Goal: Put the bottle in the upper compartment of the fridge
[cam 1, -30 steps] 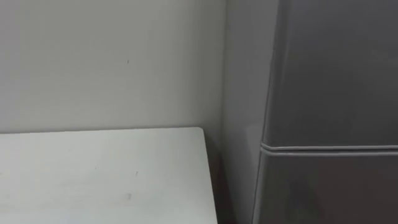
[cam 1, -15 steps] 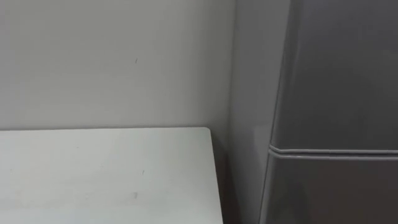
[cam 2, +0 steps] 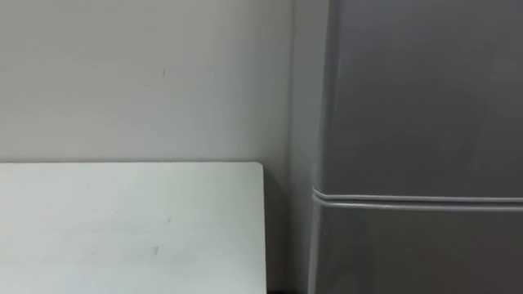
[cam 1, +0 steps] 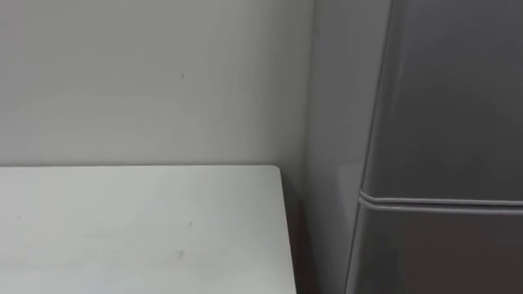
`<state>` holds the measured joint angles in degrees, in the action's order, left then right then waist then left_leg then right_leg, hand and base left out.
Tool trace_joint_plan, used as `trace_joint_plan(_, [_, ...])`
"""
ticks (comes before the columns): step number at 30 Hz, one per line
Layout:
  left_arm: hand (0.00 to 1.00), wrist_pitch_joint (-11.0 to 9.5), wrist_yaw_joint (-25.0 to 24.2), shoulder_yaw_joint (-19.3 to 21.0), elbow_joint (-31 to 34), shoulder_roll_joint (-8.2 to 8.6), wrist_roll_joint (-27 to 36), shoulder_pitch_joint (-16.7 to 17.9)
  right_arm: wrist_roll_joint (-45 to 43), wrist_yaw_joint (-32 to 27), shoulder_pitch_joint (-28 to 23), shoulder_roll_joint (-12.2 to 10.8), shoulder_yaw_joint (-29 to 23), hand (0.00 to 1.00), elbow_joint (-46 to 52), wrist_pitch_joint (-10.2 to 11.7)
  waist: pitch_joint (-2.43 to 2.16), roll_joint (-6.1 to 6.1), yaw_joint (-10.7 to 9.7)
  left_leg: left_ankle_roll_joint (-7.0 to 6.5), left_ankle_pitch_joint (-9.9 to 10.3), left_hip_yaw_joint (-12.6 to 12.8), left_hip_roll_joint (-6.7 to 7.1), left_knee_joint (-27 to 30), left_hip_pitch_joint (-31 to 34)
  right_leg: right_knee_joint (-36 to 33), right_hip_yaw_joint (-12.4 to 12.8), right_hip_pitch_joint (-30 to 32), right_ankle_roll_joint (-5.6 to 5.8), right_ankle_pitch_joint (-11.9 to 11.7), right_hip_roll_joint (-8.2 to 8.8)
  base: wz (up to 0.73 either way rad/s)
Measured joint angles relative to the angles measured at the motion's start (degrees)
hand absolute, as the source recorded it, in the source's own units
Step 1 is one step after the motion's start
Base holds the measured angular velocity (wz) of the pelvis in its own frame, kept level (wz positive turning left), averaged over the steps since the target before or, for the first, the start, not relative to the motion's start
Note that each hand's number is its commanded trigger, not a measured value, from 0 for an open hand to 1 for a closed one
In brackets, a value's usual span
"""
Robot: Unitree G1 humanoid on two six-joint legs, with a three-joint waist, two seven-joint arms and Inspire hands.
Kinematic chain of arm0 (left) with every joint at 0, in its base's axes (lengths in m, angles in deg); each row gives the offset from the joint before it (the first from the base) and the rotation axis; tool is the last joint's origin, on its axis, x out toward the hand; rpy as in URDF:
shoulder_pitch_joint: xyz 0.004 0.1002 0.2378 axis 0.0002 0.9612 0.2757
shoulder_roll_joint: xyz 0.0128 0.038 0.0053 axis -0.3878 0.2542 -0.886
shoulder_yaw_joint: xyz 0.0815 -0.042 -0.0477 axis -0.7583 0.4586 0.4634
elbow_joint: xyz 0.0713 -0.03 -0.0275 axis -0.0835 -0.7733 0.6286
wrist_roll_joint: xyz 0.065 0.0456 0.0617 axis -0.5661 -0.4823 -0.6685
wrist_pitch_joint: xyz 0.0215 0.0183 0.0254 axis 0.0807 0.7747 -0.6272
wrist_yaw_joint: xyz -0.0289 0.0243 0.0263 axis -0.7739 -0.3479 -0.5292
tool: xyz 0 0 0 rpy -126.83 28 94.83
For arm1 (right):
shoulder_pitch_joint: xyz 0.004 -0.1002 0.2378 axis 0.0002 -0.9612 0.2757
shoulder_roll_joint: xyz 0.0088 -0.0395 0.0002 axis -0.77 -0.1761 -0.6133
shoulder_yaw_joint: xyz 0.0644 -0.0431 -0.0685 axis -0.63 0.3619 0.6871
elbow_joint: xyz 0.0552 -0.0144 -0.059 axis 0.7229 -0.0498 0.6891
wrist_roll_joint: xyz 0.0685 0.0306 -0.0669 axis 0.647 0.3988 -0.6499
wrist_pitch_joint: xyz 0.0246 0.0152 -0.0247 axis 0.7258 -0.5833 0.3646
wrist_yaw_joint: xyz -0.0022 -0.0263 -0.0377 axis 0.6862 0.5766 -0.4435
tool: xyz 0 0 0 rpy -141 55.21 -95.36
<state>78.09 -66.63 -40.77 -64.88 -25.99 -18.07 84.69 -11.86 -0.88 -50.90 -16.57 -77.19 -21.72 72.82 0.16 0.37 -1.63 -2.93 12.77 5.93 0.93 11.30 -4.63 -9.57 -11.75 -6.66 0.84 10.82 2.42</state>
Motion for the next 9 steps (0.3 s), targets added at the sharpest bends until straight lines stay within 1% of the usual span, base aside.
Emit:
trace_joint_plan(7, [0.0, 0.3, -0.3, -0.1, -0.6, -0.01, 0.0, -0.3, 0.3, 1.7, 0.5, 0.0, 0.6, 0.0, -1.1, 0.0, 0.1, 0.34, 0.2, 0.05, 0.0, -0.3, 0.03, 0.1, 0.0, 0.0, -0.1, -0.1, 0.01, 0.2, 0.01, 0.0])
trace_joint_plan(9, [0.0, 0.6, -1.2, -0.1, -0.8, 0.0, 0.0, -0.2, 0.3, 2.2, 0.9, 0.1, 0.6, 0.0, -2.3, 0.0, 0.13, 0.41, 0.2, 0.06, 0.0, -0.1, 0.03, 0.1, 0.0, 0.1, -0.7, -0.2, 0.01, 0.2, 0.09, 0.0])
